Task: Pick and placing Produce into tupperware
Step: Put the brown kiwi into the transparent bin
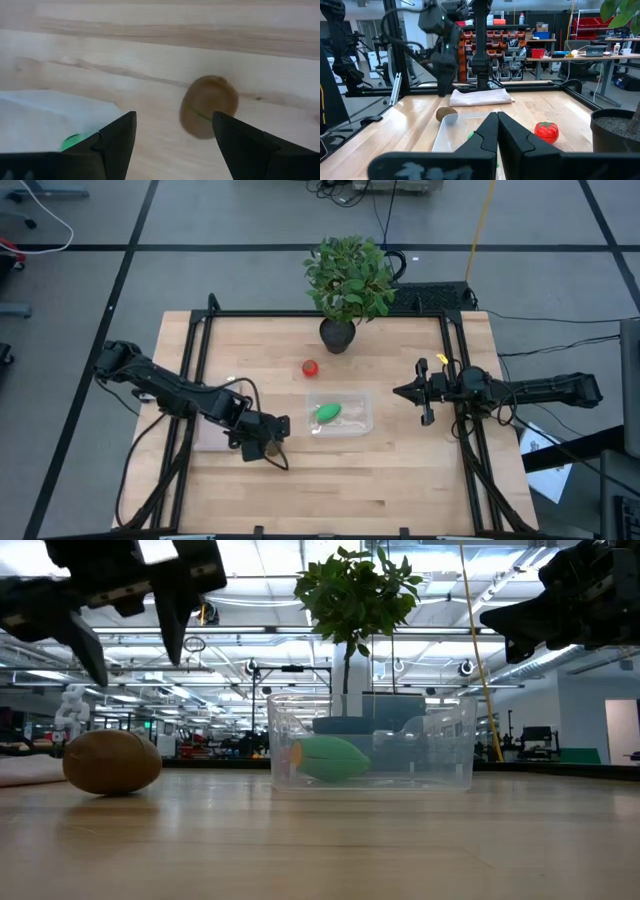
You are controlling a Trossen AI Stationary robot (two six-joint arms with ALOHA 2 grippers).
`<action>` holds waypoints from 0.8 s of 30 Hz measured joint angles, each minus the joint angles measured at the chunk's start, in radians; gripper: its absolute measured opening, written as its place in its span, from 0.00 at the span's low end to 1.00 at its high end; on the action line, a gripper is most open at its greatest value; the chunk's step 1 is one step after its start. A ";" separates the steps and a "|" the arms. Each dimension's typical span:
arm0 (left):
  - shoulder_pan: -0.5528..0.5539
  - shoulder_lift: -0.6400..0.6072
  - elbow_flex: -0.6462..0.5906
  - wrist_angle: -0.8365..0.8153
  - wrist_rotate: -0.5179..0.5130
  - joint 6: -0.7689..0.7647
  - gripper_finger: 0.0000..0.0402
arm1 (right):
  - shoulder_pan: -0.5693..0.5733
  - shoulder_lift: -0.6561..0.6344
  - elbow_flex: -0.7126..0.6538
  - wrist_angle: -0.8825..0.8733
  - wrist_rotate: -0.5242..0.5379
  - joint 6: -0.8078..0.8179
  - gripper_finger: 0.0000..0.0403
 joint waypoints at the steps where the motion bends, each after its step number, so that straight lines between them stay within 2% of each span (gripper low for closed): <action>1: 0.001 0.014 0.000 -0.009 0.003 -0.004 0.67 | 0.000 0.000 0.000 0.000 0.000 0.000 0.00; 5: 0.002 0.064 0.000 -0.032 -0.001 -0.016 0.67 | 0.000 0.000 0.000 -0.002 0.000 0.000 0.00; 8: -0.001 0.091 -0.001 -0.048 -0.054 -0.003 0.69 | 0.000 0.001 0.000 -0.002 0.000 0.005 0.00; 17: -0.010 0.097 0.000 -0.022 -0.105 0.035 0.90 | 0.000 0.002 0.000 -0.008 0.000 0.019 0.00; 24: -0.045 0.097 0.000 -0.062 -0.136 0.192 0.92 | 0.000 0.002 0.000 -0.008 0.000 0.019 0.00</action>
